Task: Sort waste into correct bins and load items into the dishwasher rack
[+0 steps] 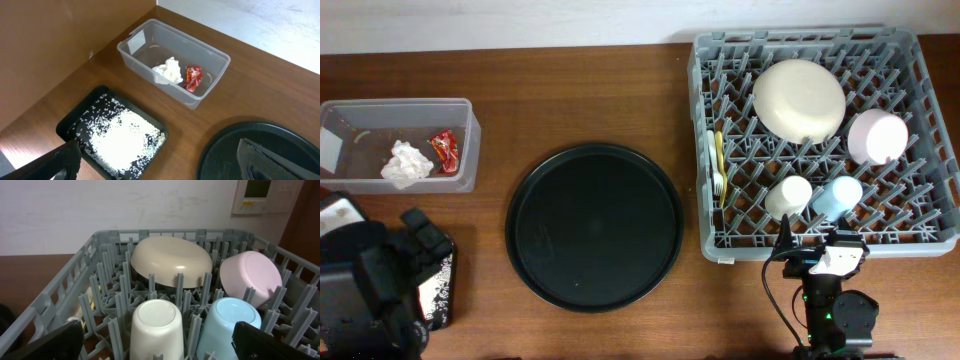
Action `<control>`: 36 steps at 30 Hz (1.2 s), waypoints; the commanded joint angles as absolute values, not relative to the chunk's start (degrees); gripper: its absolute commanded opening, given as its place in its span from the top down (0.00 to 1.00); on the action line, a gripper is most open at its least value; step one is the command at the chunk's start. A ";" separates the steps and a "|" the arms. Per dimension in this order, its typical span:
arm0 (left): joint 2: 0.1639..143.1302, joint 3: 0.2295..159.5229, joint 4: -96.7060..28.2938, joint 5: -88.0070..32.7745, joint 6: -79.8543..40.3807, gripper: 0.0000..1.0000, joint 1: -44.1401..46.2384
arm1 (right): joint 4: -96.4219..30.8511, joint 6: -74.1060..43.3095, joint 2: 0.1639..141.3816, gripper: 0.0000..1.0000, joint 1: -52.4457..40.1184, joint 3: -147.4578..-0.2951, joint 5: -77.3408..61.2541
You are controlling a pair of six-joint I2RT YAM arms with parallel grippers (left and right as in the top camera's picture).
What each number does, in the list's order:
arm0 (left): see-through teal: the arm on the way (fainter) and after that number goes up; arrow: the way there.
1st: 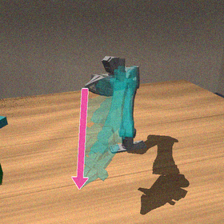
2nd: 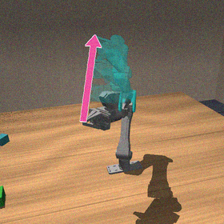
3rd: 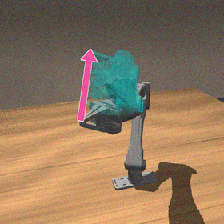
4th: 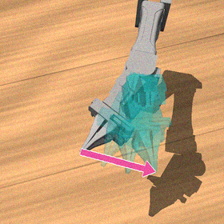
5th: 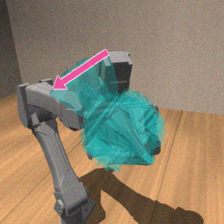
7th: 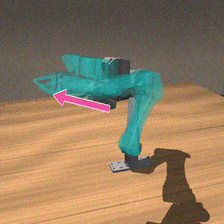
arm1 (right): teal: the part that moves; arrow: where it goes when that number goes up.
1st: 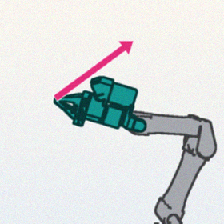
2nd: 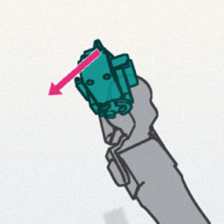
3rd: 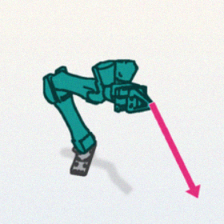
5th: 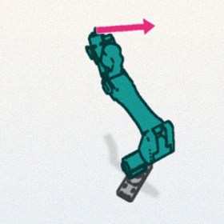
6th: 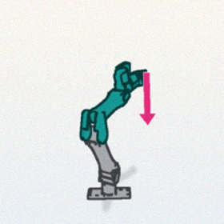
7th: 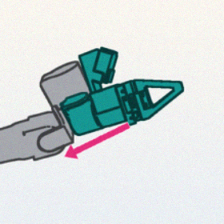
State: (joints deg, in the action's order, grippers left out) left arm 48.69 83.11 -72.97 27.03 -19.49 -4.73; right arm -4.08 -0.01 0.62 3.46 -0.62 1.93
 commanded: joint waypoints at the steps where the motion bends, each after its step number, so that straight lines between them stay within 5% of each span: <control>1: 46.85 83.44 -73.38 28.34 -19.62 0.01 1.65 | -4.54 -0.01 0.21 0.02 3.92 -0.32 1.50; 7: 45.08 81.03 -74.96 28.21 -19.66 0.01 3.77 | -4.54 -0.01 0.21 0.02 3.92 -0.32 1.50; 14: 28.25 46.98 -32.08 8.73 -19.88 0.01 4.64 | -4.54 -0.01 0.21 0.02 3.92 -0.32 1.50; 19: 18.74 29.65 -19.86 8.75 -20.05 0.01 6.24 | -4.54 -0.01 0.21 0.02 3.92 -0.32 1.50; 36: 0.30 5.61 -16.25 8.78 -23.53 0.01 6.28 | -4.54 -0.01 0.21 0.02 3.92 -0.32 1.50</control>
State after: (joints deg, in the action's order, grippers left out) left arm 1.56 8.34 -16.60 9.37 -23.00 6.00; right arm -4.10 -0.01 0.64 3.46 -0.62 1.78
